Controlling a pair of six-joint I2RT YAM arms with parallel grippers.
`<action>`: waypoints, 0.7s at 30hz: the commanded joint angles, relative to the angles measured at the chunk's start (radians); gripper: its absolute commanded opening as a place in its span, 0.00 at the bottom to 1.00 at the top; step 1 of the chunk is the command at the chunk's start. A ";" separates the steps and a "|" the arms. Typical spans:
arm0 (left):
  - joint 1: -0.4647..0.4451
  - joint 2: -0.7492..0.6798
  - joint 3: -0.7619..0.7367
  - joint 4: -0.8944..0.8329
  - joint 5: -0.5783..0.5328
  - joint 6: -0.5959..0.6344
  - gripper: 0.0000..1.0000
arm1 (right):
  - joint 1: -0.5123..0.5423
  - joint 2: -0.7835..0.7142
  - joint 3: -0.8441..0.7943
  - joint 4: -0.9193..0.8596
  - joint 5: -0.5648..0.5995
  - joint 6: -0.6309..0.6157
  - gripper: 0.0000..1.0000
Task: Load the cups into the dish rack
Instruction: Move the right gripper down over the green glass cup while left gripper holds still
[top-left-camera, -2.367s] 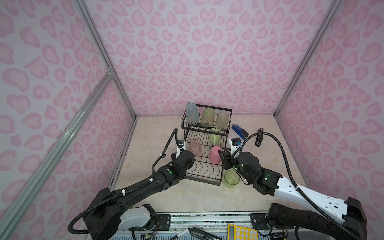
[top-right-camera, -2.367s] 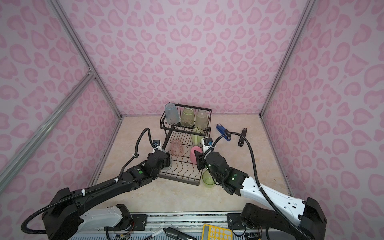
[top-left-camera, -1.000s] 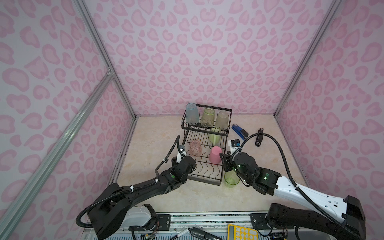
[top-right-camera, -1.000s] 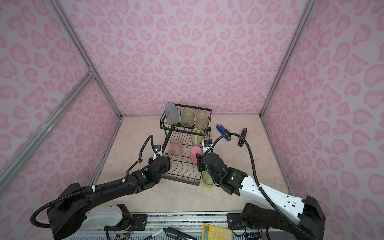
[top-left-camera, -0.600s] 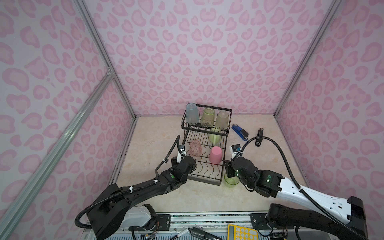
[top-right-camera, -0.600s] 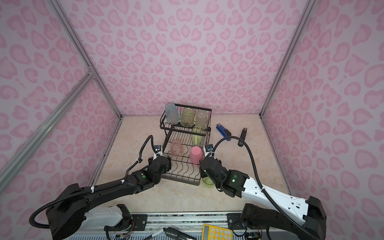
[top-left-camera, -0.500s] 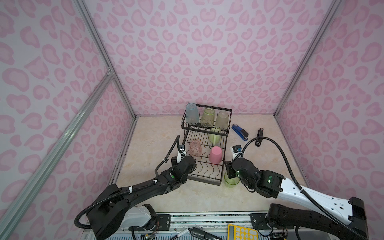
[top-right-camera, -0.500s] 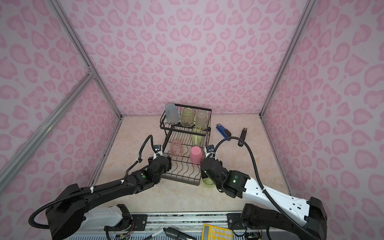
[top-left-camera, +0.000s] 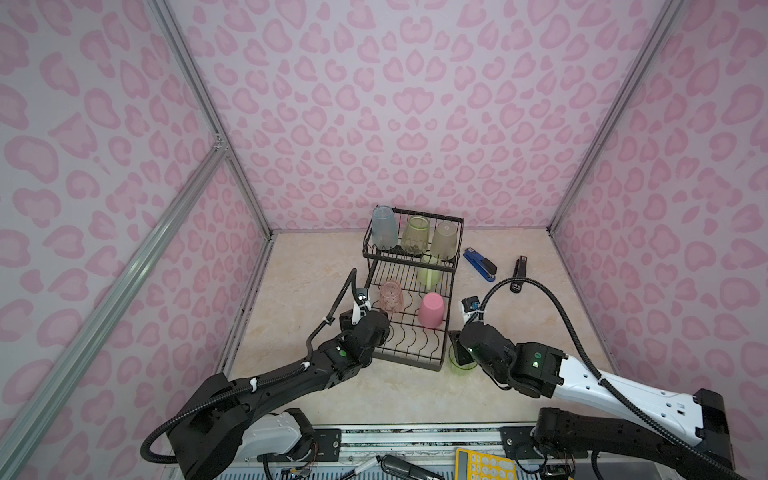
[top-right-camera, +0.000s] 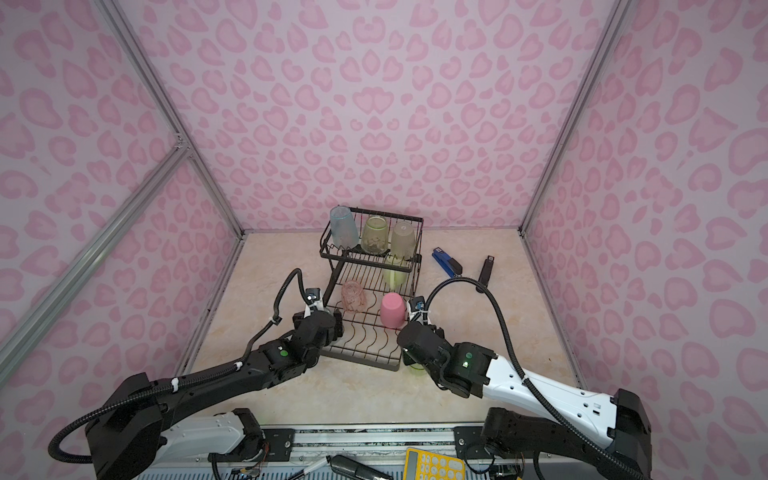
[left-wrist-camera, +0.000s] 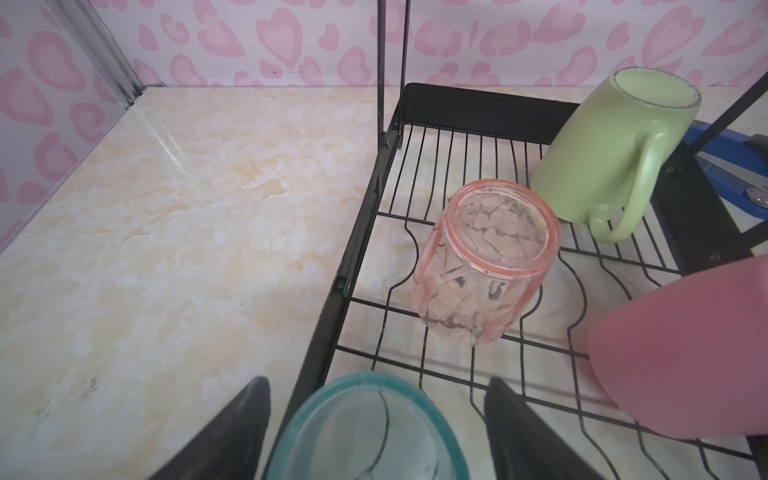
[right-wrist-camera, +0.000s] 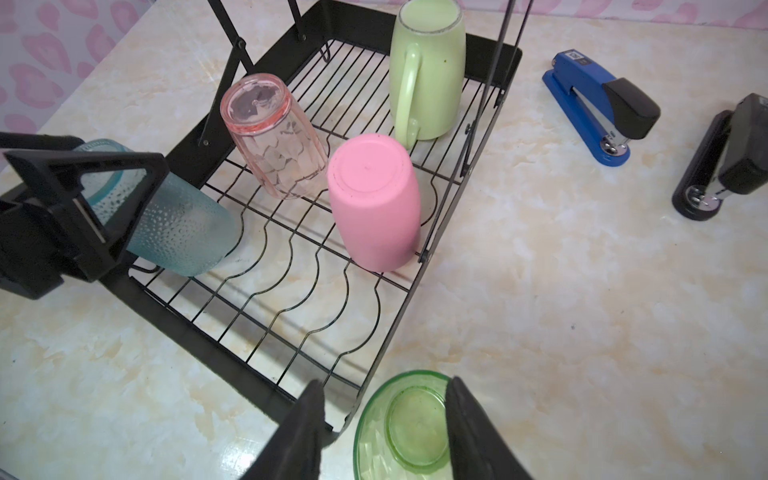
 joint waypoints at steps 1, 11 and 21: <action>0.001 -0.009 0.018 -0.001 -0.025 0.009 0.83 | 0.020 0.017 0.011 -0.043 0.008 0.026 0.47; 0.001 -0.039 0.030 -0.044 -0.050 -0.002 0.86 | 0.096 0.088 0.059 -0.161 -0.009 0.079 0.45; 0.012 -0.063 0.062 -0.092 -0.001 -0.007 0.89 | 0.123 0.131 0.065 -0.228 -0.127 0.119 0.33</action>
